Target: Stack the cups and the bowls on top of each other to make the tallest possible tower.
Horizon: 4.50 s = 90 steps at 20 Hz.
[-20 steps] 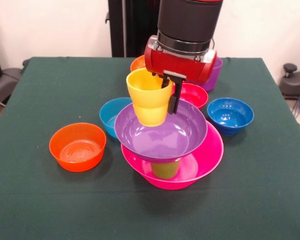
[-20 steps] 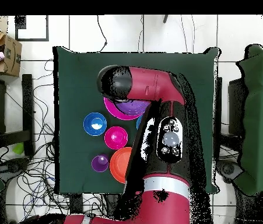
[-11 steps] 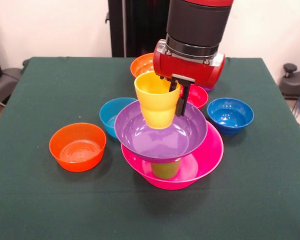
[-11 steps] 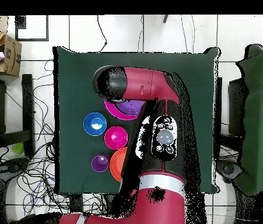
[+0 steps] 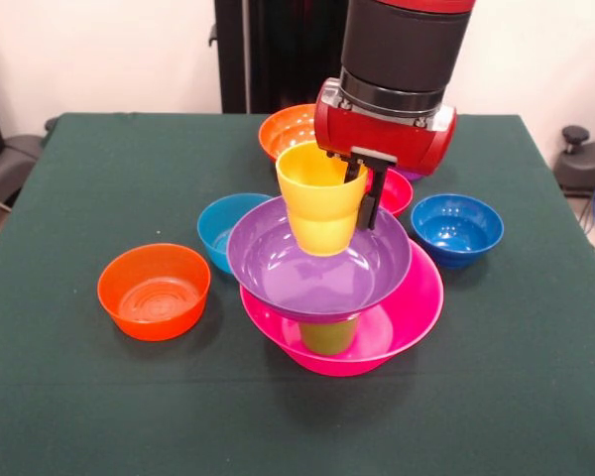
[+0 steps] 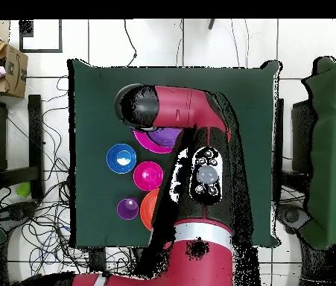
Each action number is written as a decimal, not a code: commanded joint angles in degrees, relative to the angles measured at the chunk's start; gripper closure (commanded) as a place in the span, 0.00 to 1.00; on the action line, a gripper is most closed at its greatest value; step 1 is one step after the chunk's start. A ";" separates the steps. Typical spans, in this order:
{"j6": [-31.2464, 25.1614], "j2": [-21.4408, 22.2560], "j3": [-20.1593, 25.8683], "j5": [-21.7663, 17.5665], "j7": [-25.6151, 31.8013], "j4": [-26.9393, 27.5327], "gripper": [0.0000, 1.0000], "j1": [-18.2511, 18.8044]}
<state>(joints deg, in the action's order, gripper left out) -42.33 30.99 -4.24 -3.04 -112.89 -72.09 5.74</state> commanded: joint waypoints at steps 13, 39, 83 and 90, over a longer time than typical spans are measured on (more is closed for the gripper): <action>1.47 -6.28 4.00 -3.65 -0.28 2.60 1.00 -1.85; 4.02 -5.64 1.63 -4.02 -0.72 1.02 1.00 -2.60; 10.13 -5.65 1.21 -4.76 0.08 -5.93 1.00 -1.58; 11.55 -5.40 0.87 -5.29 0.22 -7.06 1.00 -1.45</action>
<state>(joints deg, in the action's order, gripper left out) -34.68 25.61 -6.27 -3.25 -112.89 -74.69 3.94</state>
